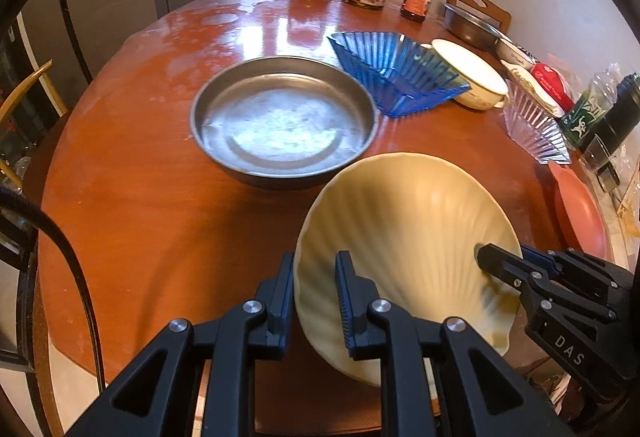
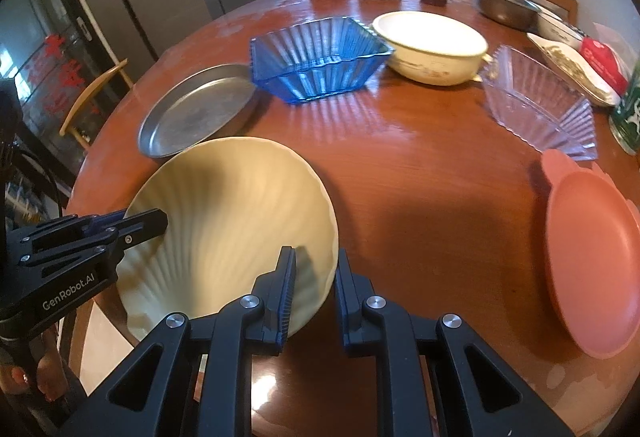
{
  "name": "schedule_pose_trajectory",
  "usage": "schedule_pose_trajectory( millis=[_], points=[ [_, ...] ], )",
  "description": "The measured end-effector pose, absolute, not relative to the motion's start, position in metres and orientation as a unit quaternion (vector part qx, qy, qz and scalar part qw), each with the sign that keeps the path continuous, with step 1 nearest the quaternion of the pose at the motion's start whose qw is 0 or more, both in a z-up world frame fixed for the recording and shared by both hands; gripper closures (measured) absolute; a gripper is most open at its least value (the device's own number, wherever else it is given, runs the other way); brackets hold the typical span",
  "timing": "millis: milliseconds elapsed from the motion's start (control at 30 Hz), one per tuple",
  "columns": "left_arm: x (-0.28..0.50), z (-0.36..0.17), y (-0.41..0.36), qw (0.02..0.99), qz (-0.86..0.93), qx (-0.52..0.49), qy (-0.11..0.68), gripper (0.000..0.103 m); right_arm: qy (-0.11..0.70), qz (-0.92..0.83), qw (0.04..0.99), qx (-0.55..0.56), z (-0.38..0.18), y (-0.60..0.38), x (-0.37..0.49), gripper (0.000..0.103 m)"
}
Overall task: Organize plates and bowls
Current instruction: 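Lift the shell plate with both grippers and carry it beside the metal tray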
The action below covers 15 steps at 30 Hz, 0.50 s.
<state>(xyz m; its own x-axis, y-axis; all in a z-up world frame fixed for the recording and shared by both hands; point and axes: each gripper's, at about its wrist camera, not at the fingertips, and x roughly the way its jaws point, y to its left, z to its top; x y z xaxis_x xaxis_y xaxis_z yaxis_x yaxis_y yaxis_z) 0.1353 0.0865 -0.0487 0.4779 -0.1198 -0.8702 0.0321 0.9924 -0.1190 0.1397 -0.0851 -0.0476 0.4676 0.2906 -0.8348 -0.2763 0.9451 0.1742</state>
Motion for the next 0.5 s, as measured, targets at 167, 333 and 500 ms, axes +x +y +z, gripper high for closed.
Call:
schedule_pose_trajectory(
  millis=[167, 333, 500],
  points=[
    [0.137, -0.048, 0.099, 0.861, -0.032, -0.044, 0.505, 0.083, 0.489, 0.175, 0.855, -0.004, -0.049, -0.071, 0.142, 0.085],
    [0.137, -0.049, 0.106, 0.863, -0.028, -0.045, 0.503, 0.082, 0.49, 0.176, 0.854, -0.006, -0.049, -0.063, 0.144, 0.084],
    [0.138, -0.049, 0.111, 0.864, -0.025, -0.046, 0.5, 0.082, 0.49, 0.18, 0.853, -0.008, -0.048, -0.057, 0.144, 0.084]
  ],
)
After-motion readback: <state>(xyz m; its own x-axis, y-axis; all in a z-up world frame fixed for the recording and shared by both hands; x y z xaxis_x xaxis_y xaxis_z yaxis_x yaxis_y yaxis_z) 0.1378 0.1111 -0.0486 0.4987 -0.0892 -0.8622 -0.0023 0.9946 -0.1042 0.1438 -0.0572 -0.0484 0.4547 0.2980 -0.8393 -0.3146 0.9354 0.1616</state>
